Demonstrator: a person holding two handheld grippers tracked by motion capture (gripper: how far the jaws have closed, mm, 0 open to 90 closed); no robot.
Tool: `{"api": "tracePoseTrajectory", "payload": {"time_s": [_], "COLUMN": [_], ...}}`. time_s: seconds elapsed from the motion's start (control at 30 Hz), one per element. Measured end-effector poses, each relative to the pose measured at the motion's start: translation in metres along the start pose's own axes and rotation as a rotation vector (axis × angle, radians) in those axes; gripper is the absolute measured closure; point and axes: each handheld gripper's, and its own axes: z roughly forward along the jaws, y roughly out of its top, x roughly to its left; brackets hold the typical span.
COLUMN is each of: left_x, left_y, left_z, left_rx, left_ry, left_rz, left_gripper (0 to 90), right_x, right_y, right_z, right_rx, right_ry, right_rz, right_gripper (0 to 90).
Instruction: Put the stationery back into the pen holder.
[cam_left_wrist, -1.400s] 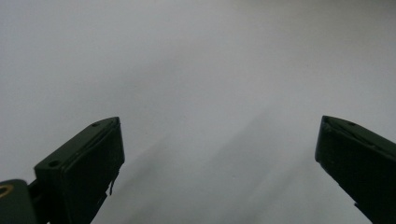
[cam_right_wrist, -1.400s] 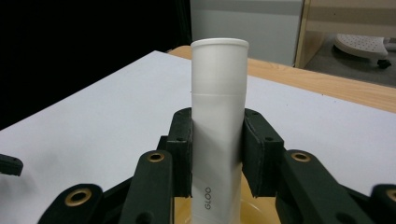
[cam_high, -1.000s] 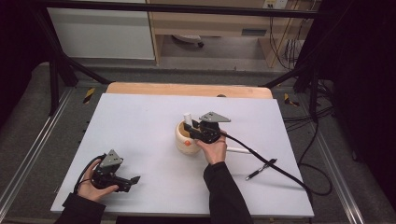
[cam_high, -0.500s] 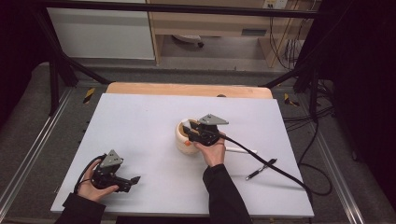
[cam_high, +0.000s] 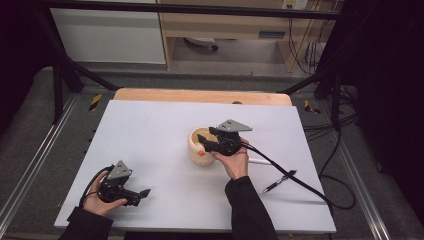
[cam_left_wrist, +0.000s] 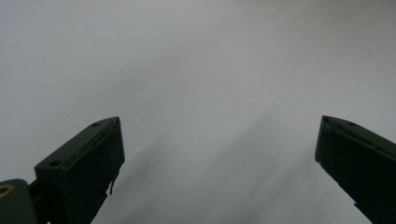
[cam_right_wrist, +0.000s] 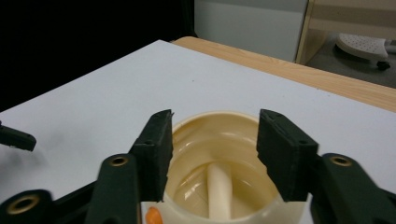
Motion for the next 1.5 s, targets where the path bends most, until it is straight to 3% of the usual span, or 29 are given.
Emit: {"api": "tracePoseTrajectory", "payload": {"time_s": [0.27,0.43,0.67,0.97,1.5], "left_x": [0.0,0.0,0.0,0.0,-0.001], "left_y": [0.0,0.0,0.0,0.0,0.001], "left_z": [0.001,0.001,0.001,0.001,0.0], "left_rx": [0.005,0.008,0.009,0.007,0.001], "left_ry": [0.003,0.001,0.004,0.004,0.007], "left_rz": [-0.002,-0.005,-0.006,-0.008,-0.006], "left_gripper": [0.9,0.8,0.4,0.1,0.1], "right_x": [0.001,0.0,-0.008,-0.025,-0.052], "right_y": [0.007,0.007,-0.002,-0.022,-0.06], "right_z": [-0.023,-0.035,-0.051,-0.074,-0.105], "right_rx": [0.063,0.127,0.182,0.212,0.27], "right_ry": [0.012,0.053,0.039,0.034,0.004], "right_rz": [-0.046,-0.042,-0.045,-0.031,-0.02], "right_gripper": [22.3,12.6,3.9,1.6,6.4]}}
